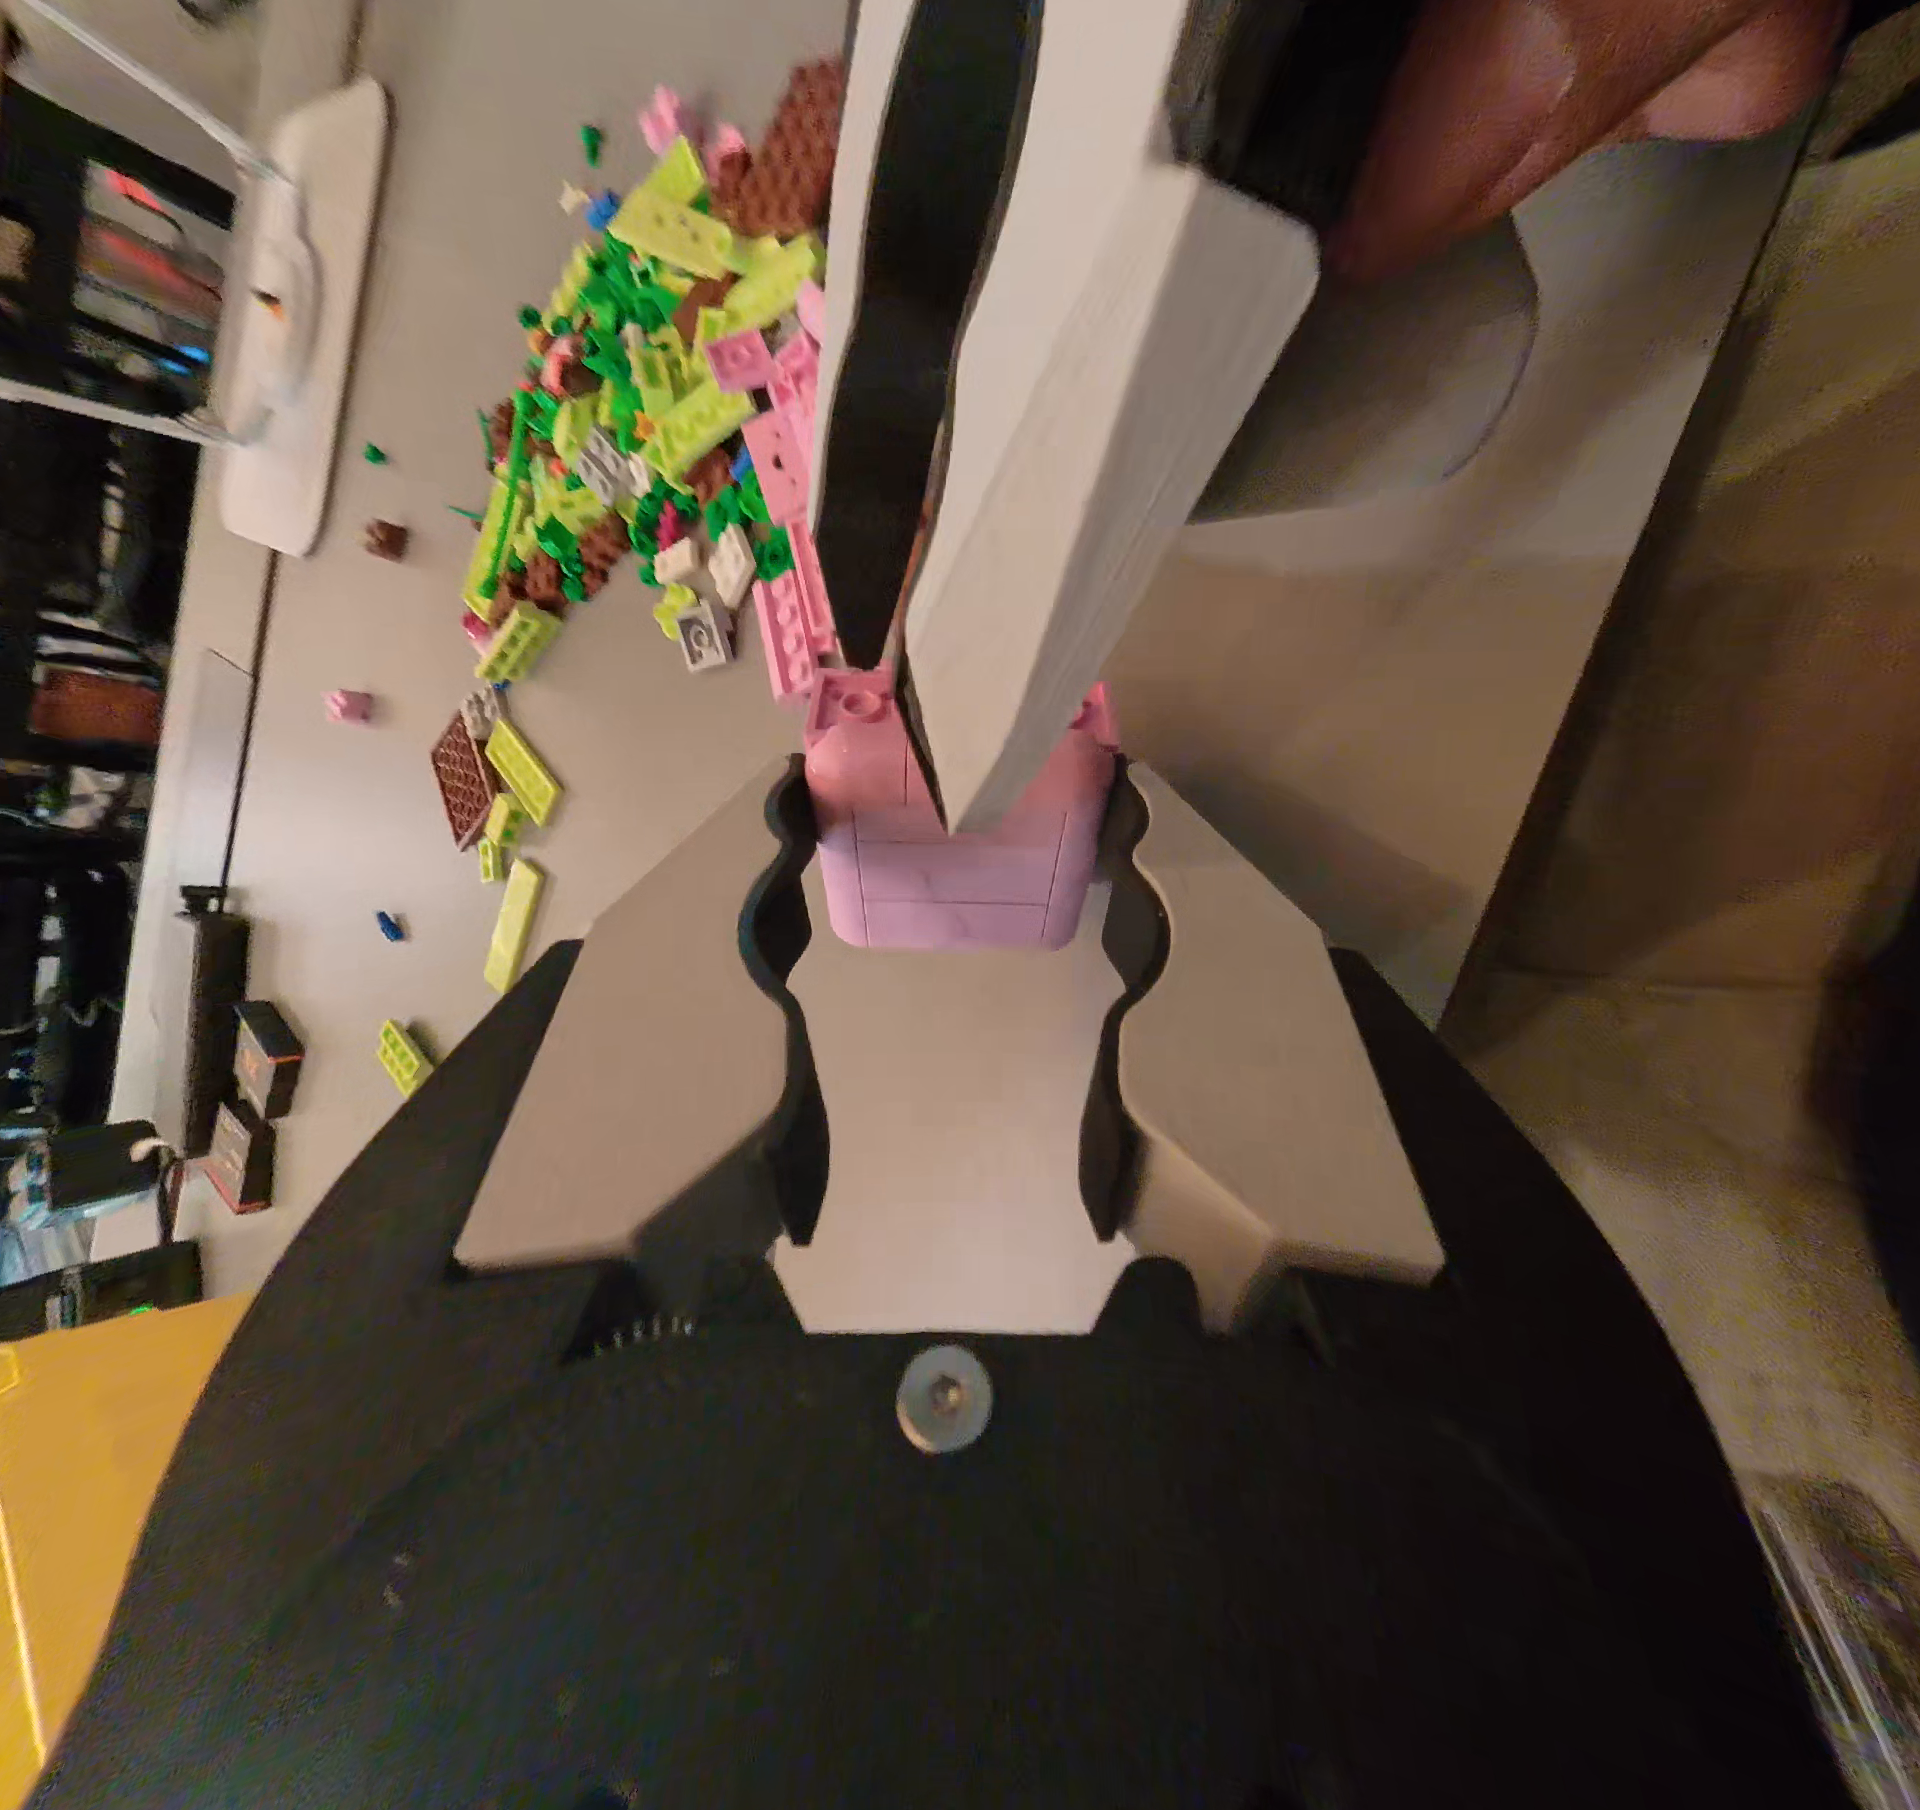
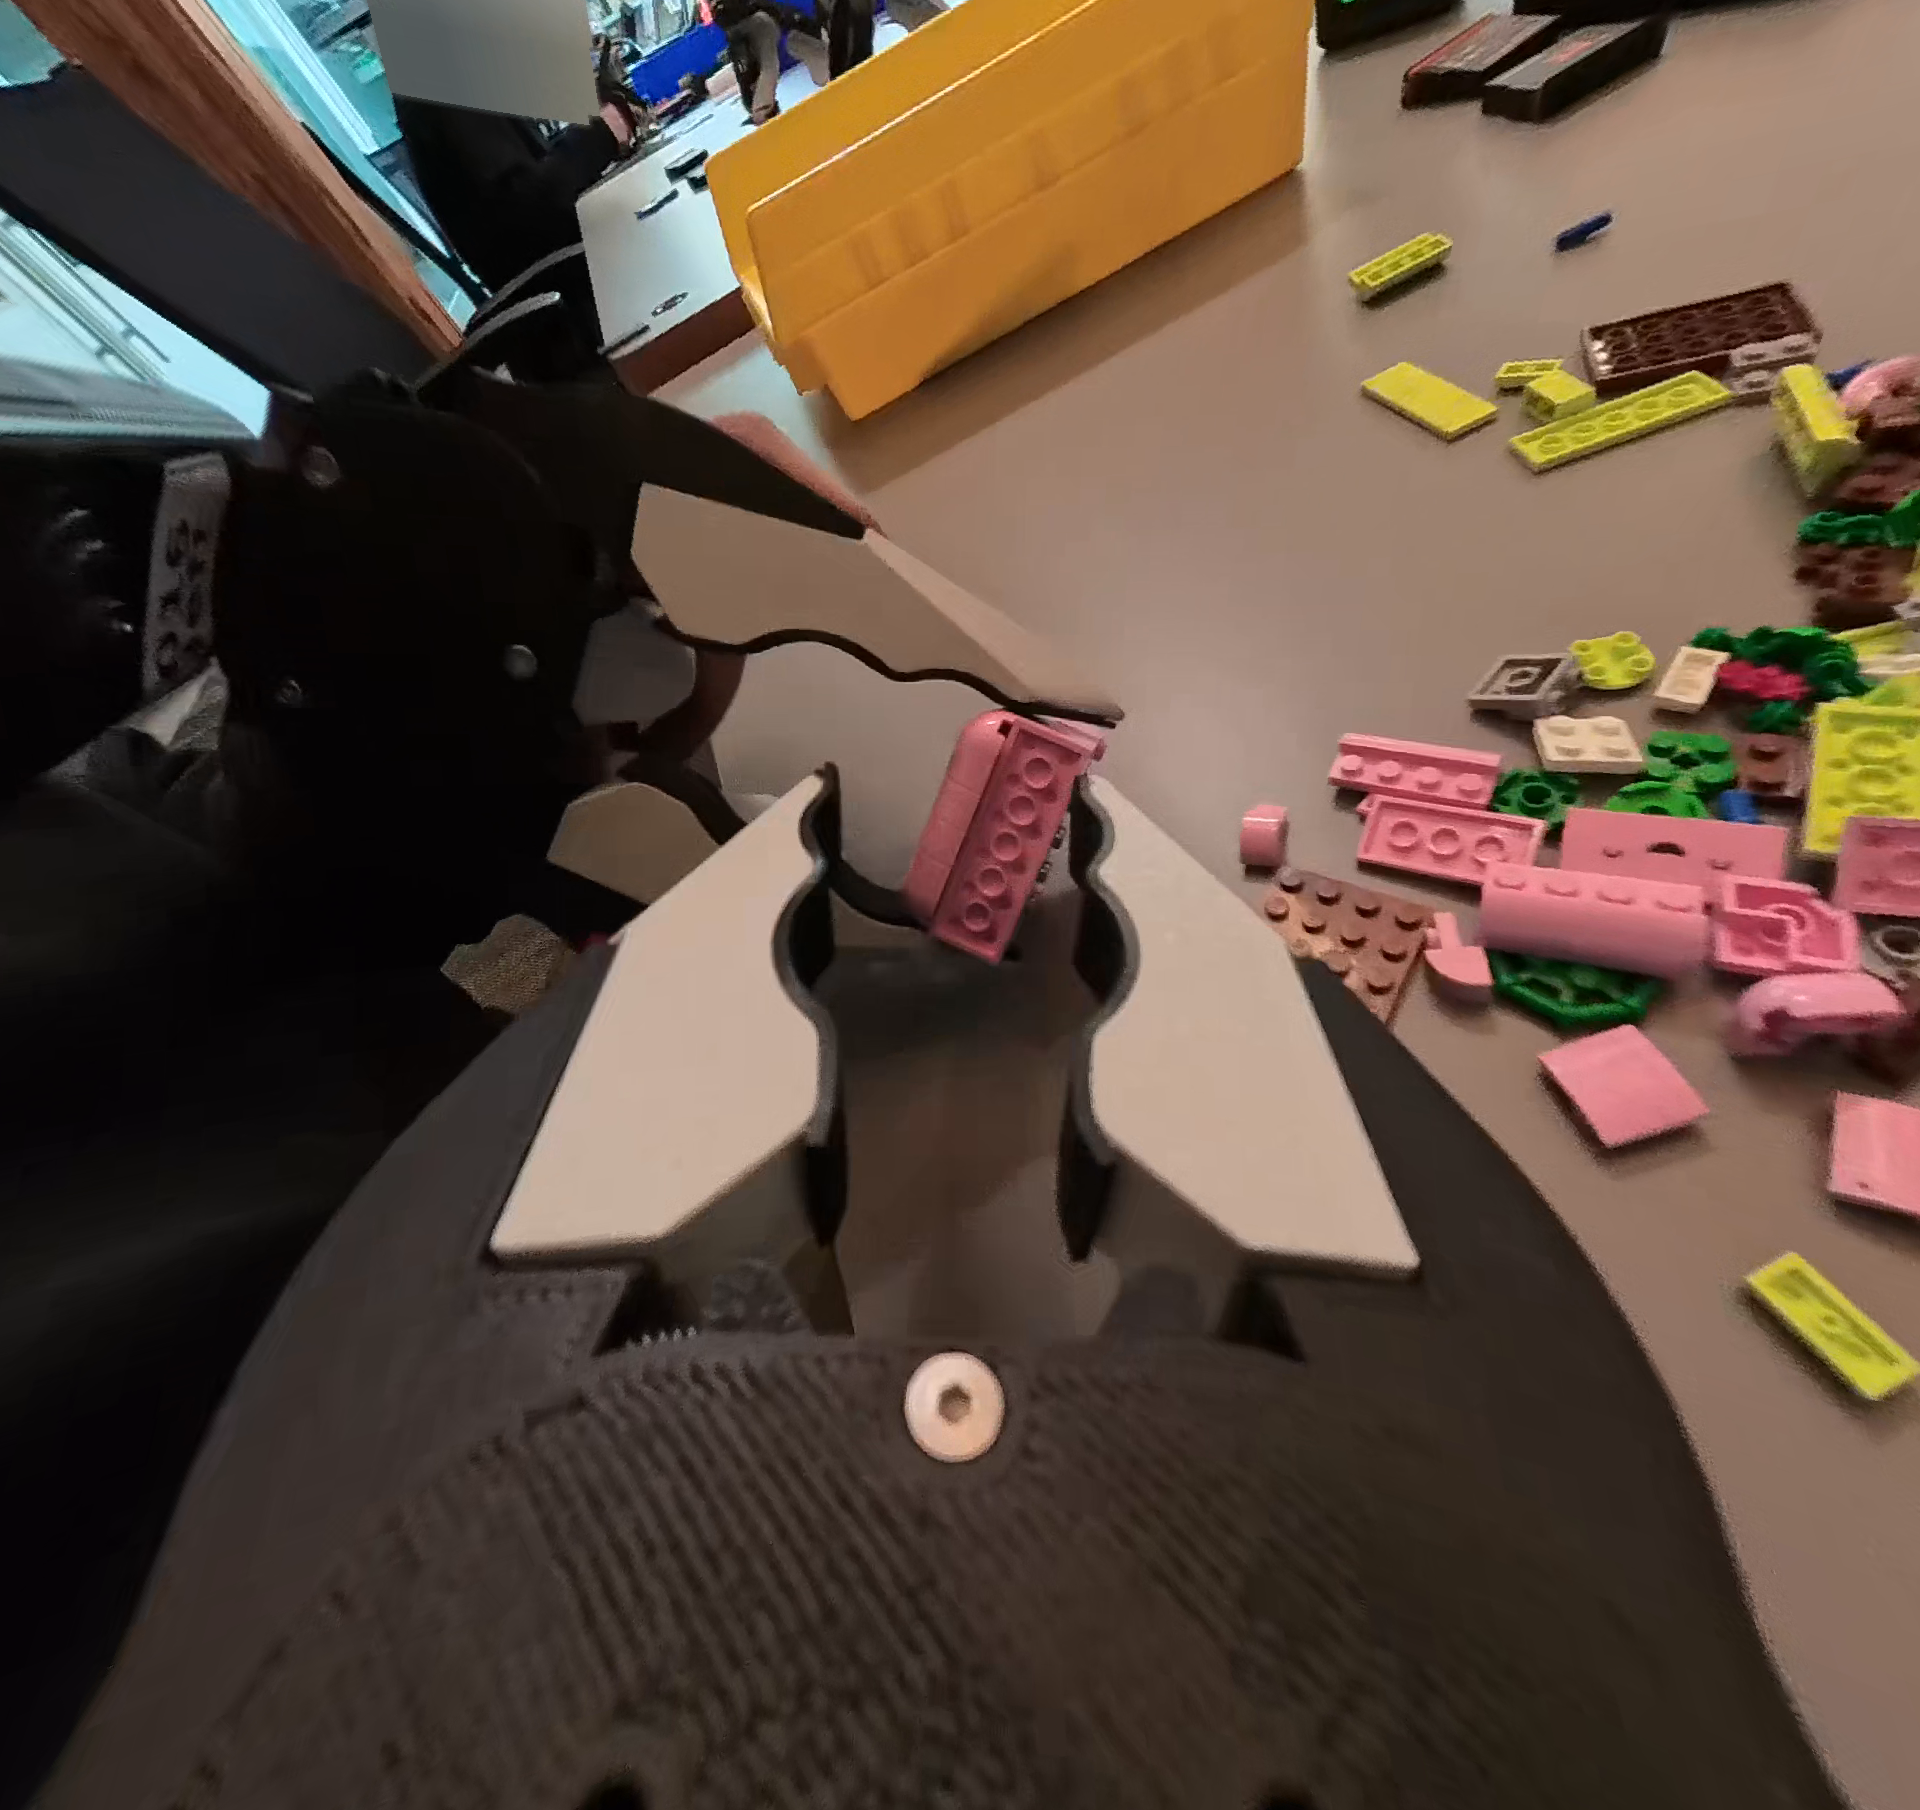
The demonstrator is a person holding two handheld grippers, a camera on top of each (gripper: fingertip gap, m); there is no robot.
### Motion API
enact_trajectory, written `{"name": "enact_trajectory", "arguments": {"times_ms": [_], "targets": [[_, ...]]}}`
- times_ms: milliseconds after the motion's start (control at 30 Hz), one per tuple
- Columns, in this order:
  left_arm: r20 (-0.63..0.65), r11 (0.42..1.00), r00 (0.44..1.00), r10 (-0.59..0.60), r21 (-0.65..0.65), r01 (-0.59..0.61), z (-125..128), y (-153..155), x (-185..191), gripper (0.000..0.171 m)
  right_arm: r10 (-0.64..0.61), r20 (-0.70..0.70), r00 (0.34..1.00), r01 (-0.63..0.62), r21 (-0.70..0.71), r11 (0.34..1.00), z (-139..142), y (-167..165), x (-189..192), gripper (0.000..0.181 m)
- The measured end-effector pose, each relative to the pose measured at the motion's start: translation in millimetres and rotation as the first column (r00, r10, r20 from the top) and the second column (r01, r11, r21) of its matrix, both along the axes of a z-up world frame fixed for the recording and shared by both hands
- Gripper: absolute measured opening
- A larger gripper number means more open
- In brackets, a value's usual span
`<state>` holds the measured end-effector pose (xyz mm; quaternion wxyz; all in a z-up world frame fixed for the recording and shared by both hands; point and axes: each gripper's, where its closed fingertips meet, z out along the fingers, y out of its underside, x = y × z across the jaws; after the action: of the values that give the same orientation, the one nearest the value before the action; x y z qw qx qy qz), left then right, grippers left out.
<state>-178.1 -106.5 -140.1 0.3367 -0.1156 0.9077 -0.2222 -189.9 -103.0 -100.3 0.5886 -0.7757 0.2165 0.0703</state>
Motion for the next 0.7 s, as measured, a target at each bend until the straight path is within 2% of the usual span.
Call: {"name": "enact_trajectory", "arguments": {"times_ms": [33,133,167,267,433,700], "targets": [[-0.024,1.000,1.000,-0.004,0.010,0.004,0.1,0.2,-2.9,0.054,-0.014,0.006,1.000,0.014,-0.015,1.000,-1.8,-0.2,1.3,0.036],[-0.102,0.999,0.994,-0.042,-0.001,0.042,-4.6,-3.3,-13.0,0.054,-0.029,-0.001,1.000,0.029,-0.054,0.998,-7.7,-3.3,2.8,0.003],[-0.128,0.998,0.990,-0.067,-0.024,0.064,-6.8,-6.6,-16.7,0.053,-0.035,-0.020,0.999,0.034,-0.074,0.997,-11.5,-4.5,3.7,0.000],[-0.153,0.995,0.984,-0.089,-0.047,0.082,-14.3,-6.6,-18.1,0.055,-0.009,-0.087,0.996,-0.004,-0.143,0.990,-25.8,-5.1,-1.0,0.001],[-0.164,0.991,0.983,-0.079,-0.121,0.059,-13.2,-3.4,-16.2,0.053,-0.007,-0.140,0.990,-0.019,-0.181,0.983,-34.8,-4.8,-2.8,0.018],[-0.241,0.974,0.969,-0.045,-0.227,-0.011,-17.9,14.3,-17.9,0.058,0.003,-0.168,0.986,-0.033,-0.176,0.984,-35.3,-4.5,-3.6,0.023]]}}
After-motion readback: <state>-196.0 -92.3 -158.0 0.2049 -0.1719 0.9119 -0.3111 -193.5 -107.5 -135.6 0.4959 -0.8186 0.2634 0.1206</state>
